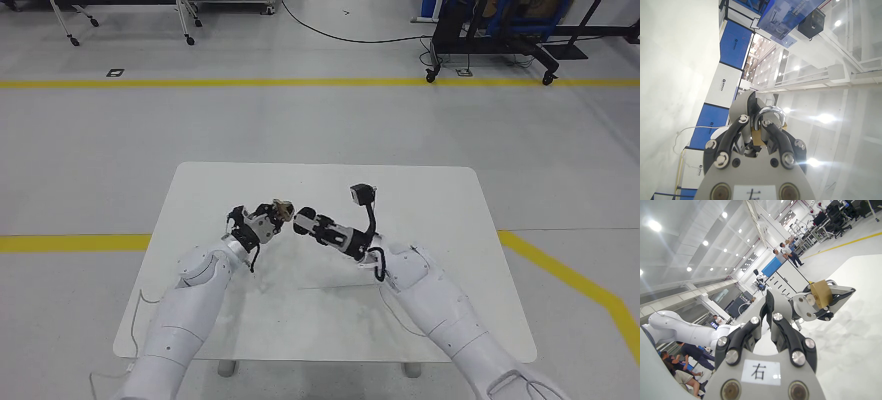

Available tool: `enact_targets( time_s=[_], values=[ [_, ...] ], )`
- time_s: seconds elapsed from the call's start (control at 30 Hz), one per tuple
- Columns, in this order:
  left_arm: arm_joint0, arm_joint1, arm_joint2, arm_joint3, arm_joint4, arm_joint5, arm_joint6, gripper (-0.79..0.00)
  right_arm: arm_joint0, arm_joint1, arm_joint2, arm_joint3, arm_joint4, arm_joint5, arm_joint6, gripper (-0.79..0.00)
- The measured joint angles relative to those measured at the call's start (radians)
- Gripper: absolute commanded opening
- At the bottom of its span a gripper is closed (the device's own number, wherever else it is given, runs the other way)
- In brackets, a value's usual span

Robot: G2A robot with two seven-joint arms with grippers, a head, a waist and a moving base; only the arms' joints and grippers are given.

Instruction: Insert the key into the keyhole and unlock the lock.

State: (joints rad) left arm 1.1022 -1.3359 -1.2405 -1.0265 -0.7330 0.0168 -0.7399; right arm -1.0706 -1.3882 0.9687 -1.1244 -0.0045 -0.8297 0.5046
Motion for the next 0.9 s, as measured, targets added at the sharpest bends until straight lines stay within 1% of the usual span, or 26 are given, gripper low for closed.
enact_targets(
  time_s=[0.13,0.4,0.6,0.77,0.83,0.87,0.9],
  values=[
    [-0.011,-0.001,0.008,0.013,-0.005,-0.008,-0.043,-0.785,0.020,-0.006,-0.018,0.020,-0.075,0.020,-0.035,-0.785],
    [-0.023,-0.003,0.023,0.032,0.003,-0.016,-0.089,-0.785,0.050,-0.019,-0.044,0.062,-0.156,0.057,-0.106,-0.785],
    [-0.031,-0.003,0.027,0.046,0.001,-0.018,-0.107,-0.785,0.067,-0.028,-0.056,0.097,-0.171,0.057,-0.139,-0.785],
    [-0.035,-0.003,0.025,0.053,0.006,-0.032,-0.096,-0.785,0.062,-0.026,-0.046,0.095,-0.148,0.018,-0.143,-0.785],
    [-0.037,0.000,0.021,0.047,0.050,-0.076,-0.054,-0.785,0.054,-0.021,-0.032,0.082,-0.156,0.007,-0.147,-0.314],
    [-0.037,0.002,0.020,0.040,0.083,-0.106,-0.027,-0.785,0.051,-0.017,-0.022,0.074,-0.175,0.010,-0.155,0.000],
    [-0.032,0.005,0.018,0.025,0.132,-0.152,0.014,-0.785,0.048,-0.011,-0.005,0.060,-0.226,0.030,-0.178,0.000]
  ],
)
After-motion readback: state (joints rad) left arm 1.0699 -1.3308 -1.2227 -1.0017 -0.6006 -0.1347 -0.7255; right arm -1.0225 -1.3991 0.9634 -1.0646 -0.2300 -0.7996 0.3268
